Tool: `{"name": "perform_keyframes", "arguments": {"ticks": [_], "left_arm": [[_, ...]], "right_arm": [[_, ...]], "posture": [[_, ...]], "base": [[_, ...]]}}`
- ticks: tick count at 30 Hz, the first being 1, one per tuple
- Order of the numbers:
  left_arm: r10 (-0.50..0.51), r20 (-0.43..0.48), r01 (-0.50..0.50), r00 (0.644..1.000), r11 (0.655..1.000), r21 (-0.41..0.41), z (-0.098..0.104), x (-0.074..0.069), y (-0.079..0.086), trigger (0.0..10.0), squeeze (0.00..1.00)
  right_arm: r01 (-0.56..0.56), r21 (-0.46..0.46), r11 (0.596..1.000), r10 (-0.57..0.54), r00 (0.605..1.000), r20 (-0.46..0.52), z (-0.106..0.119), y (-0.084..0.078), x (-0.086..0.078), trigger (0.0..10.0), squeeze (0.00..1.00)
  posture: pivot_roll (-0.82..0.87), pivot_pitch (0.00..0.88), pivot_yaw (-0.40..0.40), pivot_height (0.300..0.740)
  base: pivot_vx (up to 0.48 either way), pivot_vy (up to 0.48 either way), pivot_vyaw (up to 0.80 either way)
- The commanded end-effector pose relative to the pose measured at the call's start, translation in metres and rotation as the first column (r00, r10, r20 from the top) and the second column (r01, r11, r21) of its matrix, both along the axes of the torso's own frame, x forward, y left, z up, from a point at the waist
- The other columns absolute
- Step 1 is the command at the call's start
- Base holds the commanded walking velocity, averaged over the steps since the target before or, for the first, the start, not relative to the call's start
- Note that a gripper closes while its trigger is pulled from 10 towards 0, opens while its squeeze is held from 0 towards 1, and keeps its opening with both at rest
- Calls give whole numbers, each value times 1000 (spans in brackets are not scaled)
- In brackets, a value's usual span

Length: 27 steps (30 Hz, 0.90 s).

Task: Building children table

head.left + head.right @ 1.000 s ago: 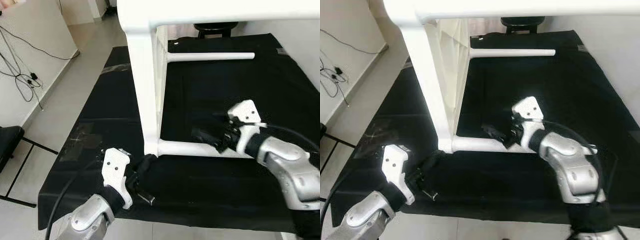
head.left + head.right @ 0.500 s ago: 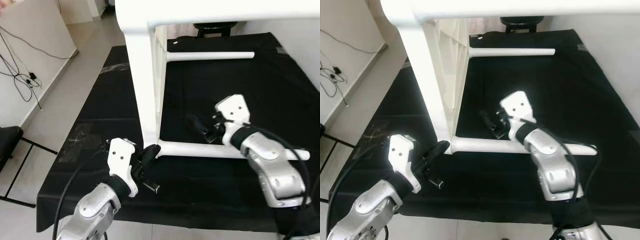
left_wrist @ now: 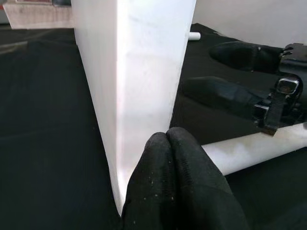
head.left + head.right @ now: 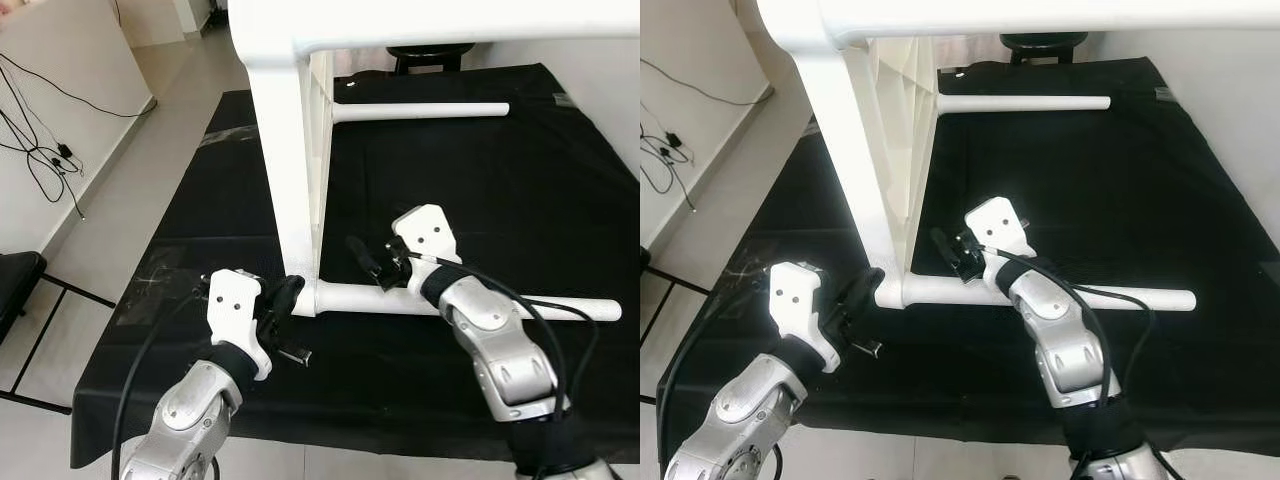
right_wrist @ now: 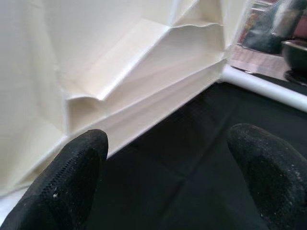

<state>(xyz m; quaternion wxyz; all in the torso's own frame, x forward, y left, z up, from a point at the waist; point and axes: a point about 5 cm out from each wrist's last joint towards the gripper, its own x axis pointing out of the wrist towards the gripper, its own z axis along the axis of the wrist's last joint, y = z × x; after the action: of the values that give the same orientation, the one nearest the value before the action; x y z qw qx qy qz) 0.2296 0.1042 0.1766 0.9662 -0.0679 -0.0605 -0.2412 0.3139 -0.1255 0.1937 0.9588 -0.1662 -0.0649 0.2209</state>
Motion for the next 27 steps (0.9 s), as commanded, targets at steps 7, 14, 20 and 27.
{"name": "perform_keyframes", "arguments": {"ticks": [7, 14, 20, 27], "left_arm": [[40, -36, -41, 999, 998, -43, -8, 1, 9, 10000, 0], [32, -50, -35, 998, 998, -57, -9, 3, 9, 10000, 0], [28, -58, -31, 998, 998, -61, -10, 4, 10, 10000, 0], [37, -66, -41, 997, 997, -58, -12, 5, 10, 10000, 0]], "right_arm": [[-53, 7, 999, 53, 999, 11, -6, 18, -3, 10000, 0], [-46, 9, 999, 45, 999, 24, -1, 17, 0, 10000, 0], [-36, 5, 999, 36, 999, 29, -1, 15, 1, 10000, 0], [-33, 3, 999, 33, 999, 33, -2, 15, 1, 10000, 0]], "posture": [[-120, 138, 84, 740], [-124, 138, 87, 740], [-127, 137, 94, 740], [-128, 133, 95, 740]], "base": [[0, -480, 0], [0, -124, 0], [0, 0, 0], [0, 0, 0]]}}
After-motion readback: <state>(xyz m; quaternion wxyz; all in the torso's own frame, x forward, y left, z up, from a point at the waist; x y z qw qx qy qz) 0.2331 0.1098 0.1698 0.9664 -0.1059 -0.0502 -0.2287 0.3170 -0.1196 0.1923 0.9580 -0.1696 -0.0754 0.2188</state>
